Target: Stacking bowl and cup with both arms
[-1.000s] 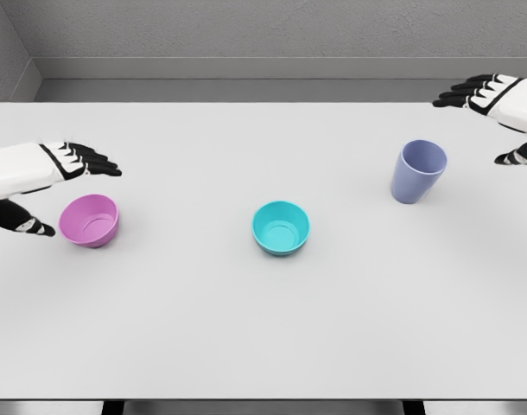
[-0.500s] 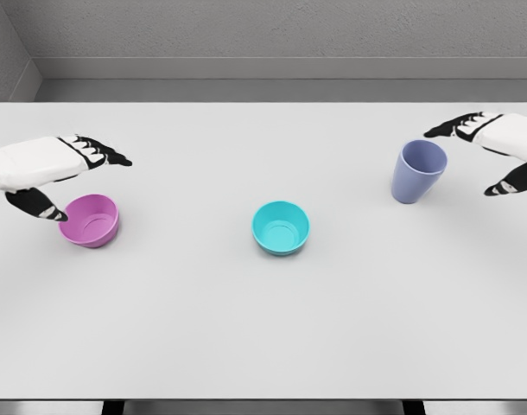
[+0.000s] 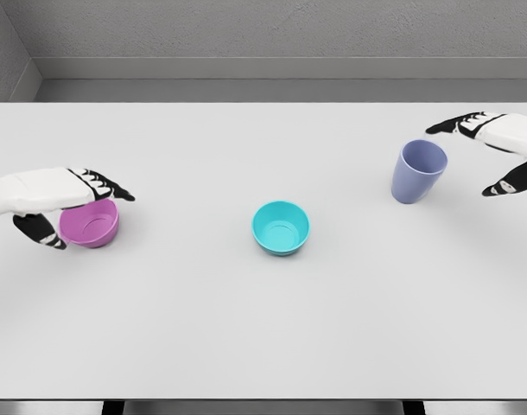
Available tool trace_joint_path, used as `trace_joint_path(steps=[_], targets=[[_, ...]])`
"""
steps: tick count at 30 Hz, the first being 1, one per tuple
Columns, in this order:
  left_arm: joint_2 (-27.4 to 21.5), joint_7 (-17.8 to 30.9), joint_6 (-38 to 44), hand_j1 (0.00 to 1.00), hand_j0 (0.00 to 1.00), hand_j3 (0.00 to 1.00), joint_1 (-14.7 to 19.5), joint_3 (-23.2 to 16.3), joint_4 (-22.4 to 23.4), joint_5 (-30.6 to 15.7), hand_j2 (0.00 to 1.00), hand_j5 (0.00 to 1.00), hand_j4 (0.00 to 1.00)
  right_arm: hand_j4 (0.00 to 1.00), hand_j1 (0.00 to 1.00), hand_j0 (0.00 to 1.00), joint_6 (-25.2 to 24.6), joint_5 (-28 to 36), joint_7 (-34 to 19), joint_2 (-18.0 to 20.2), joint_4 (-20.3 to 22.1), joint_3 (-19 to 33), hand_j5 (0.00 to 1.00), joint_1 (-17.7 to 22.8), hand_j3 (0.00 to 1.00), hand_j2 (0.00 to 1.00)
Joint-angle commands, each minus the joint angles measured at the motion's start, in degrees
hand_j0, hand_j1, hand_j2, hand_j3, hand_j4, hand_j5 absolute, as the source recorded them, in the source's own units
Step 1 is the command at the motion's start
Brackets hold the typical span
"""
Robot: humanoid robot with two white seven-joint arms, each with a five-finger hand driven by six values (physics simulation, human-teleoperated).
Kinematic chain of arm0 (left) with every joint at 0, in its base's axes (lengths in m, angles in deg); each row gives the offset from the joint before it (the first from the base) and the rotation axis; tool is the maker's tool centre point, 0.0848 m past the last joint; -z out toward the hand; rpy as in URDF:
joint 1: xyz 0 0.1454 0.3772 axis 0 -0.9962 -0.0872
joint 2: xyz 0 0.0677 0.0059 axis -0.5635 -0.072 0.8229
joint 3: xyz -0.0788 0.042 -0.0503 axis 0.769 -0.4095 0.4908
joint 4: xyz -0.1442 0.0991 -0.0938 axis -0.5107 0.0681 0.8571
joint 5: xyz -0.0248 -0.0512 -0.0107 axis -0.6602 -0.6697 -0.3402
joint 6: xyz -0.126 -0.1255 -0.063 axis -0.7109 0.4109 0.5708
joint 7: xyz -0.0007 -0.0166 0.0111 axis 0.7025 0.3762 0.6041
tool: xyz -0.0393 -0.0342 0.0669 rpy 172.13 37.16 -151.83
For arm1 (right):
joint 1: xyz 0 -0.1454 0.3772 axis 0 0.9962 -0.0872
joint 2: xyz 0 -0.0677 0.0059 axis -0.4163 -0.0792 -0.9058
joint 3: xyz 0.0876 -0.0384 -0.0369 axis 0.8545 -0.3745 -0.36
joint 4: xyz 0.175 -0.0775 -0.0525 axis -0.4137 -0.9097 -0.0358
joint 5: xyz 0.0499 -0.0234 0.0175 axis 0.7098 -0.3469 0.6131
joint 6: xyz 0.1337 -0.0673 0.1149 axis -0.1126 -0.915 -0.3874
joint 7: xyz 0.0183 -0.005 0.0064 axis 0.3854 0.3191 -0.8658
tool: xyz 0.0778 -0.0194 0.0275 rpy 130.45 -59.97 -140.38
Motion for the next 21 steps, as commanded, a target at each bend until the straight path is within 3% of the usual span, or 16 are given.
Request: trace_joint_path(steps=[1, 2, 4, 5, 13, 16, 21], targets=[[0.37, 0.44, 0.17, 1.0, 1.0, 1.0, 0.0, -0.5, 1.46, -0.18, 1.0, 1.0, 1.0, 1.0, 1.0, 1.0, -2.03, 3.05, -0.29, -1.2, -0.4, -0.04, 1.0, 0.0, 1.0, 1.0], [0.64, 0.44, 0.17, 1.0, 1.0, 1.0, 0.0, -0.59, 2.33, -0.18, 1.0, 1.0, 1.0, 1.0, 1.0, 1.0, -2.3, 3.05, -0.47, -1.64, -0.4, -0.04, 1.0, -0.09, 1.0, 1.0], [1.25, 0.44, 0.17, 1.0, 1.0, 1.0, 0.09, -0.77, 3.04, -0.09, 1.0, 1.0, 1.0, 1.0, 1.0, 1.0, -2.39, 2.96, -7.58, -2.87, -0.66, 0.58, 1.0, -0.88, 1.0, 1.0], [1.25, 0.44, 0.17, 1.0, 1.0, 1.0, 0.09, -0.77, 3.13, -0.18, 1.0, 1.0, 1.0, 1.0, 1.0, 1.0, -2.39, 2.96, -8.64, -3.84, -1.28, 0.58, 1.0, -1.85, 1.0, 1.0], [3.27, 0.44, 0.17, 1.0, 1.0, 1.0, 0.79, -0.77, 5.24, 0.17, 1.0, 1.0, 1.0, 1.0, 1.0, 1.0, -2.3, 2.34, -8.9, -7.62, -5.32, 0.14, 1.0, -2.29, 1.0, 1.0], [3.8, 0.44, 0.17, 1.0, 1.0, 1.0, 1.14, -0.86, 5.5, 0.26, 1.0, 1.0, 1.0, 1.0, 1.0, 1.0, -2.12, 2.43, -14.61, -9.11, -7.34, 0.14, 1.0, -4.31, 1.0, 1.0], [4.24, 0.44, 0.26, 1.0, 1.0, 1.0, 1.14, -1.47, 5.85, 0.35, 1.0, 1.0, 1.0, 1.0, 1.0, 1.0, -2.3, 2.52, -15.87, -11.13, -9.71, 0.05, 1.0, -7.03, 1.0, 1.0]])
